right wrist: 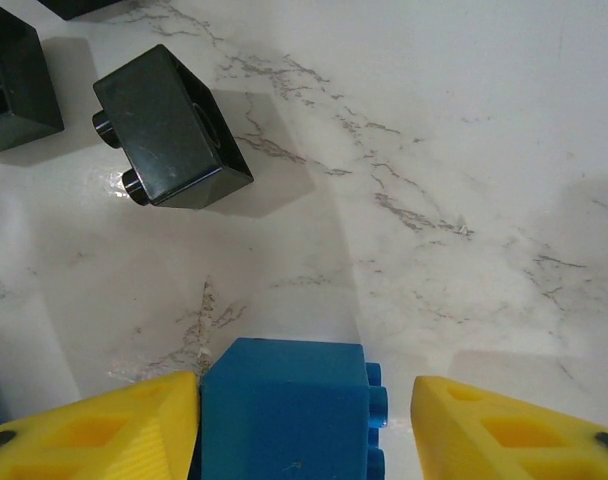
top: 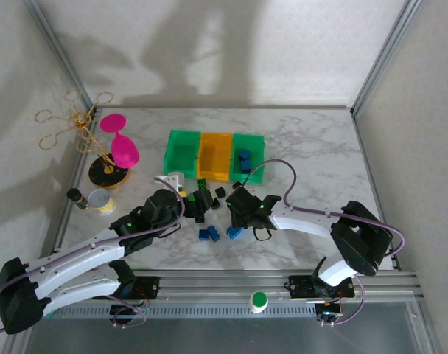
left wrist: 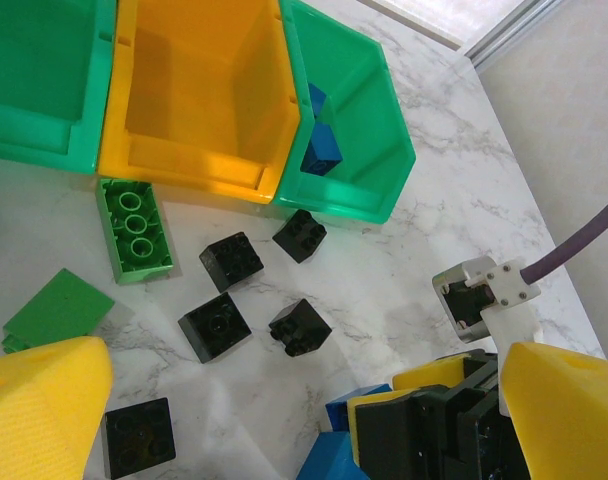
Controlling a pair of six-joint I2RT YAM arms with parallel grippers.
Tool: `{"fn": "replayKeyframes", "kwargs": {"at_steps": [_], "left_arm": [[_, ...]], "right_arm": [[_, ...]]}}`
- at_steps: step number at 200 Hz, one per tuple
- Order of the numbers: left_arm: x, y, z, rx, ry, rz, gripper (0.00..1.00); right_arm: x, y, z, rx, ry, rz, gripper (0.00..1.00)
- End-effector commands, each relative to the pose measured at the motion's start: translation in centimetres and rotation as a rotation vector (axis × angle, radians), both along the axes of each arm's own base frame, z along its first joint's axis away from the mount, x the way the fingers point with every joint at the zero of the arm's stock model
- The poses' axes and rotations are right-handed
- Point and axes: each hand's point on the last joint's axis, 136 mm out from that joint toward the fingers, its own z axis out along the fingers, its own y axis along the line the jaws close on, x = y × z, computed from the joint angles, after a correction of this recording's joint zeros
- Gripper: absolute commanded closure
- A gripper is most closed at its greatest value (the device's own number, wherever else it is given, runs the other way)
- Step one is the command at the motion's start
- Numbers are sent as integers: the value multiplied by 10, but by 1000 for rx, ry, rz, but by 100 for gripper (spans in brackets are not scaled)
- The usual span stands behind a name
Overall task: Sort the legos into containers by color
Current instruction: Pick up the lego from the bottom-center of the table.
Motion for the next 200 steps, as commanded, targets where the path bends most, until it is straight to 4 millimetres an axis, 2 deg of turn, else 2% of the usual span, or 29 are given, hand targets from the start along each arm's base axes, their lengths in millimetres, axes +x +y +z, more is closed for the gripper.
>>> {"fn": "replayKeyframes", "kwargs": {"at_steps": [1,37,67,125,164,200], "left_arm": [[-2,3,-4,12,9,12,1],[-2,3,-3,11,9,15,0],[-1,1,-3,11,10,13,1],[1,0,-1,12,6,14,0],[3,-3,7,0,-7,13,0],[9,-6,26,-9,-53,16,0]], "right_arm": [[0,0,-1,-18,-11,-7,44],[-1,-4,-3,-28,-13,-8,47],[1,-5,-5,-40,-17,-9,45],[3,-4,0,-30,-32,-13,54],[11,-7,20,-32,-80,-22,55],[32,-8,58,-13,-171,-32,54]]}}
